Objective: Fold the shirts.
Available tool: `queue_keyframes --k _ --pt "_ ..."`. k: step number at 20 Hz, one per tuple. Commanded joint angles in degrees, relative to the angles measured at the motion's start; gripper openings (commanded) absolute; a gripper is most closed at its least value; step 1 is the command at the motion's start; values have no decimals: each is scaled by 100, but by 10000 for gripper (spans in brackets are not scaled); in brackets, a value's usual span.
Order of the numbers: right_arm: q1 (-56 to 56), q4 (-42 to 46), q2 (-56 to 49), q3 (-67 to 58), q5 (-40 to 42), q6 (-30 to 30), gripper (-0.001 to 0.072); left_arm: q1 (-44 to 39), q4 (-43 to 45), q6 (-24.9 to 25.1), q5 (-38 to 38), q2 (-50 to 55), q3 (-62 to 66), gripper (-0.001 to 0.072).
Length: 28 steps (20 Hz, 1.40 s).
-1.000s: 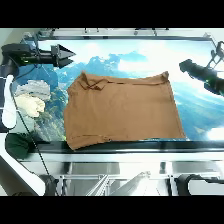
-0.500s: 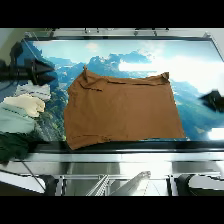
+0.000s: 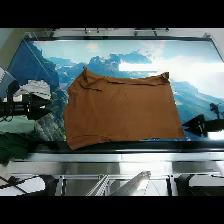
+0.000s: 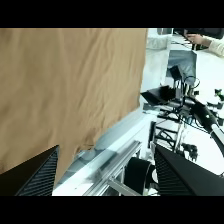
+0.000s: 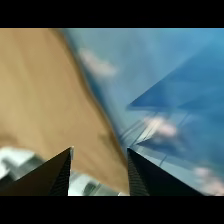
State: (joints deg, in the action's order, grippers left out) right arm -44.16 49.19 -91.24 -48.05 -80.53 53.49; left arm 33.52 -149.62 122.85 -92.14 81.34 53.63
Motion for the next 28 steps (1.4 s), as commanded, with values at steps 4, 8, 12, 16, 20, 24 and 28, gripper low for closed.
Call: queue_keyframes --k 4,8,12,16,20,24,28 --pt "852 205 -380 223 -291 -111 340 549 367 26 -164 -199 -492 618" --pt "1145 205 -411 205 -219 -173 200 579 1762 -129 -48 -197 -492 335" --pt "1141 203 -411 205 -181 -170 204 278 1805 -28 195 -164 -492 218" --pt "1141 203 -407 205 -258 -170 204 -166 1786 20 299 313 -492 434" --pt "1139 118 -205 289 -328 -170 200 -186 1589 278 404 380 -876 433" --pt "1139 -844 1185 1244 636 -688 201 212 1467 654 1384 -579 -1969 434" --pt "1143 -1335 2830 2354 1646 -1176 200 251 1537 929 1932 -1132 -2616 435"
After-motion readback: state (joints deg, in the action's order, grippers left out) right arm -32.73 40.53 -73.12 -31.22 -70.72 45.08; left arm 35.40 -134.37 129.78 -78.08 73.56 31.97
